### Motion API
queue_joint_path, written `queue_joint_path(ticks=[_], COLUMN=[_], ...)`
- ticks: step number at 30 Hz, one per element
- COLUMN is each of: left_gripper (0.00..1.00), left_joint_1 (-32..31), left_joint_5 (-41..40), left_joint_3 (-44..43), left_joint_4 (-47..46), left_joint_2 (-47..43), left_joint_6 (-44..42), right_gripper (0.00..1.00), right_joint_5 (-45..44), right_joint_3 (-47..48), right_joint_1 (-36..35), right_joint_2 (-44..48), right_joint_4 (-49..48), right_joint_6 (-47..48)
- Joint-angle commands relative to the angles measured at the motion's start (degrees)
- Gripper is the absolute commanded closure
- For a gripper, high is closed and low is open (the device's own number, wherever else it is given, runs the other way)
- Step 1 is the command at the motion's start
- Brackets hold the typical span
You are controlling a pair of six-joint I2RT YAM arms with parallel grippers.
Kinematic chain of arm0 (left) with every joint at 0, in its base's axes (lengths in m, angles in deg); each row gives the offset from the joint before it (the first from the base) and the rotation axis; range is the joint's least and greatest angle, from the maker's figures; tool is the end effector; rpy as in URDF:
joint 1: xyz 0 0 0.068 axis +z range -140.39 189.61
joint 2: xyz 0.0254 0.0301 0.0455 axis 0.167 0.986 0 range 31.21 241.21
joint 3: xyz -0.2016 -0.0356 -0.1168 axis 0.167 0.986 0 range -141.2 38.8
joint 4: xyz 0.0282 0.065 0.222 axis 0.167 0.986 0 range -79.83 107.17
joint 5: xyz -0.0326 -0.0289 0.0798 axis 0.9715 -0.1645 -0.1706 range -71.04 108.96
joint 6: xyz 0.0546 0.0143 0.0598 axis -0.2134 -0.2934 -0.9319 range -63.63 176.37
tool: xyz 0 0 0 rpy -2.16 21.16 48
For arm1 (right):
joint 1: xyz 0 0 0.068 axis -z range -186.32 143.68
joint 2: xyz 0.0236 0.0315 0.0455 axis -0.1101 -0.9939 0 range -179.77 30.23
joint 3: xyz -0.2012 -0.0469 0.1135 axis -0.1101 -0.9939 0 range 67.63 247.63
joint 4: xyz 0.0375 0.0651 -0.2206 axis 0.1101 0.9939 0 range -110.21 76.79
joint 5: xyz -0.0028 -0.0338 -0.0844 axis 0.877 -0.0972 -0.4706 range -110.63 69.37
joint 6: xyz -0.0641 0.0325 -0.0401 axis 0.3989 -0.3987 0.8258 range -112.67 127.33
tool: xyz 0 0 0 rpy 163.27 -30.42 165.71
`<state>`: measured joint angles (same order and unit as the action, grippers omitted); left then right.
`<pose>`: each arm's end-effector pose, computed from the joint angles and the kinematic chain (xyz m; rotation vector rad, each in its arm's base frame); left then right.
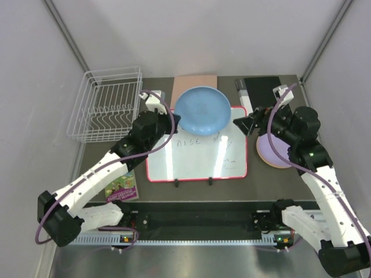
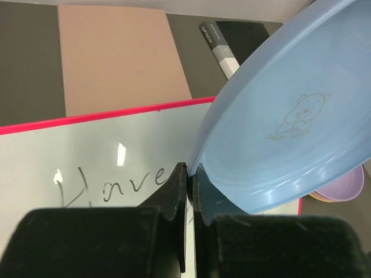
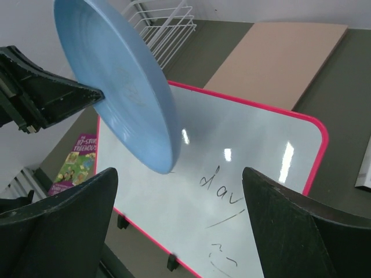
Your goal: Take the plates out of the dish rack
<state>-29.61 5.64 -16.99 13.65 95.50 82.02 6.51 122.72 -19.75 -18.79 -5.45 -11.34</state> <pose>0.2302 -0.1666 0.3145 0.0439 1.8146 -0.6070 0.2017 0.0818 0.3452 -0.2804 1.7533 0.8162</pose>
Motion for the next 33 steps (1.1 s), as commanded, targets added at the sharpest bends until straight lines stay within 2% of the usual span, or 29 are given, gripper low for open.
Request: queue_joint_path(ticks=[1,5,7,8,9,11,12,13,15,16,17,18,20,22,24,27,29,30,32,33], left_gripper=[1.0,1.0,1.0,1.0,1.0,1.0,1.0,1.0,1.0,1.0,1.0,1.0,1.0,1.0,1.0,1.0,1.0,1.0,1.0,1.0], left_joint_1=[-4.1,-7.4,-9.1,-9.6,-10.0,-10.0,-10.0,-10.0,-10.0,-10.0,-10.0,-10.0,-10.0,-10.0,-10.0,-10.0,-10.0,-10.0,-10.0,-10.0], left_joint_5=[-2.4,-3.5,-4.5,-4.8,-5.0,-5.8,-6.4,-7.1,-9.5,-10.1,-10.6,-11.4,-11.6,-11.6,-11.2,-10.7,-10.1,-10.0,-9.4,-9.2], left_joint_3=[-3.8,-4.7,-4.9,-4.9,-4.9,-4.8,-4.8,-4.5,-4.4,-4.1,-4.0,-3.9,-3.9,-4.0,-4.1,-3.9,-3.9,-3.9,-3.7,-3.7], left_joint_4=[-5.2,-5.7,-5.7,-5.7,-5.8,-5.7,-5.5,-5.4,-4.9,-5.0,-5.0,-4.8,-4.7,-4.7,-4.8,-5.3,-5.3,-5.3,-5.6,-5.7], left_joint_2=[0.6,2.1,2.9,2.9,3.0,2.9,2.5,2.2,1.5,1.3,1.0,0.8,0.8,1.1,1.3,1.1,1.1,1.0,1.0,1.0], left_joint_6=[1.2,0.8,0.5,0.4,0.4,0.0,-0.3,-0.6,-1.4,-1.7,-2.2,-2.3,-2.4,-2.6,-2.7,-2.7,-2.7,-2.7,-2.6,-2.6], right_gripper=[0.12,0.12,0.18,0.24,0.46,0.64,0.76,0.79,0.77,0.64,0.64,0.72,0.8,0.91,0.96,0.98,0.93,0.83,0.82,0.68], right_joint_5=[-4.3,-6.8,-8.6,-9.0,-9.5,-12.1,-13.2,-14.3,-17.6,-18.9,-20.4,-21.1,-22.7,-22.7,-23.2,-22.5,-21.8,-21.3,-20.5,-20.2], right_joint_3=[-0.2,-0.5,-0.4,-0.4,-0.3,-0.2,-0.2,0.1,0.4,0.6,0.9,1.2,1.2,1.5,1.7,1.7,1.7,1.7,1.5,1.6], right_joint_1=[-3.7,-7.4,-8.3,-8.5,-8.5,-8.5,-8.5,-8.5,-8.5,-8.5,-8.5,-8.5,-8.5,-8.5,-8.5,-8.5,-8.5,-8.5,-8.5,-8.5], right_joint_2=[-0.9,-3.0,-4.3,-4.6,-4.9,-4.7,-3.8,-3.3,-1.3,-0.6,0.1,1.0,1.8,2.2,2.3,1.9,1.6,1.0,0.8,0.4], right_joint_4=[-4.0,-4.9,-4.9,-4.9,-4.8,-3.4,-3.0,-1.7,-0.4,1.0,1.7,2.2,3.2,4.1,4.6,4.8,4.7,4.7,4.4,4.2], right_joint_6=[-0.8,-0.7,-0.6,-0.6,-0.5,0.3,0.5,0.7,1.4,1.4,2.1,2.1,1.8,2.0,2.0,2.4,2.4,2.3,2.2,2.2])
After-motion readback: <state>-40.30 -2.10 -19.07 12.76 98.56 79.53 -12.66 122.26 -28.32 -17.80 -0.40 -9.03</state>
